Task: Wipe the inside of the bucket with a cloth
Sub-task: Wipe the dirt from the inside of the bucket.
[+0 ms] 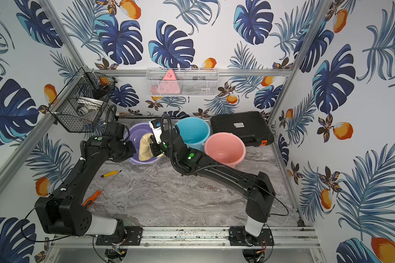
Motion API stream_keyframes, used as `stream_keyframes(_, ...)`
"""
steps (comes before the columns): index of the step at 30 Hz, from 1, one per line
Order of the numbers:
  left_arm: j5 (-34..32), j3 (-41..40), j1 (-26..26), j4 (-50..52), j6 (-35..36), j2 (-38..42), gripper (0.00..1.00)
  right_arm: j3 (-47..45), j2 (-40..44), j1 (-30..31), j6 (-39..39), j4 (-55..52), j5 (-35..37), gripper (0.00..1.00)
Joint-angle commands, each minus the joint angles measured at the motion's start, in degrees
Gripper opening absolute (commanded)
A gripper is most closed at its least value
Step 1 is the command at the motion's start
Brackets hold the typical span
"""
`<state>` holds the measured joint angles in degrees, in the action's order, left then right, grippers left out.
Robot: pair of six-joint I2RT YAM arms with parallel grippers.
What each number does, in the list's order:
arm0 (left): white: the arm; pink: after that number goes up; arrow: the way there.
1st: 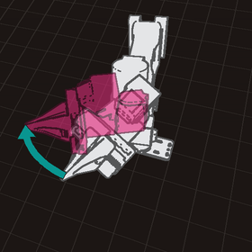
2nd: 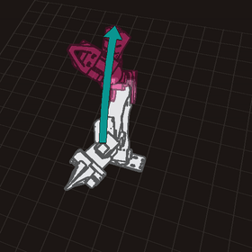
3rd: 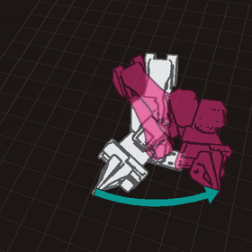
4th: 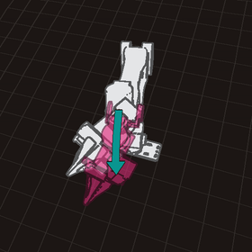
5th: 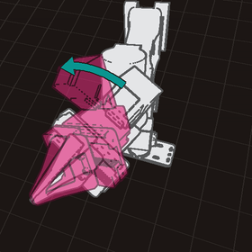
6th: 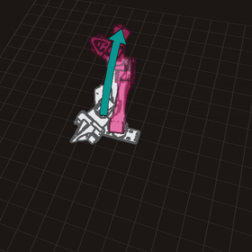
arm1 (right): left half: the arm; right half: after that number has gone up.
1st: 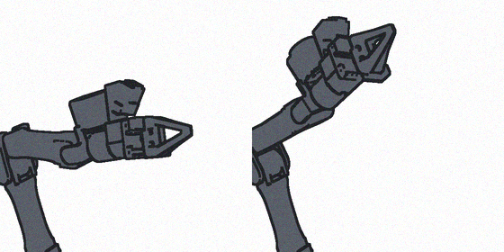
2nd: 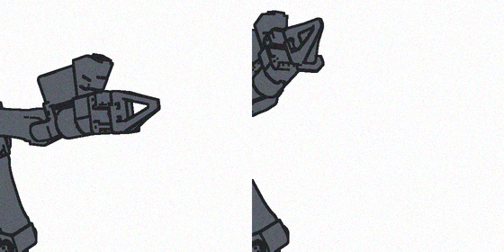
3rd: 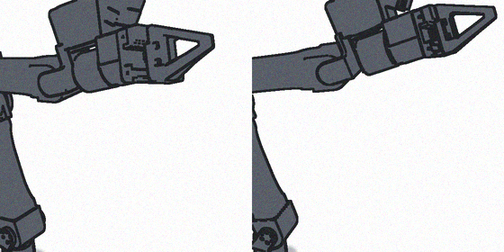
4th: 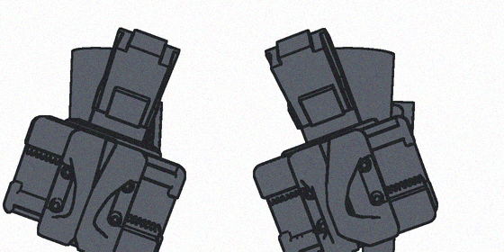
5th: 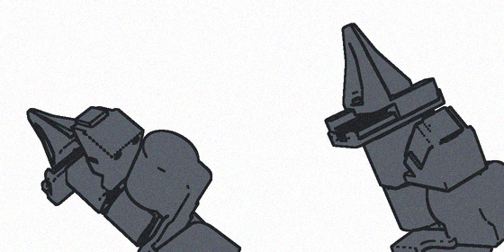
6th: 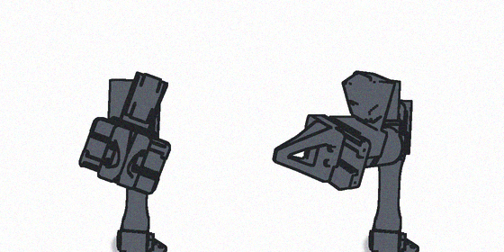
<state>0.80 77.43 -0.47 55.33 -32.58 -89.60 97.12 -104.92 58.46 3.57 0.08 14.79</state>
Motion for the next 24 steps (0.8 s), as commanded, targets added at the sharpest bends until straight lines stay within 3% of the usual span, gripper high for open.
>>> stream_keyframes(1,5.9,-0.4,-0.2,-2.0,1.8,0.9,0.0,7.3,-7.0,-0.1,-4.0,-4.9,3.0,0.0)
stream_keyframes(6,13.2,-0.2,-0.2,-0.8,2.7,0.7,0.0,13.4,-16.4,-0.1,-6.8,-8.8,3.3,0.0)
stream_keyframes(11,18.7,-0.2,-0.1,-0.5,2.4,1.1,0.0,9.4,-18.7,-0.2,-8.0,-5.7,5.7,0.0)
stream_keyframes(16,22.0,-0.5,-0.3,-0.3,2.3,0.8,0.0,11.1,-23.2,-0.6,-9.0,-7.0,10.9,0.0)
stream_keyframes(24,22.6,-2.8,-1.1,-1.0,2.1,1.5,0.0,27.1,-37.1,-2.8,-8.7,-19.5,26.1,0.0)
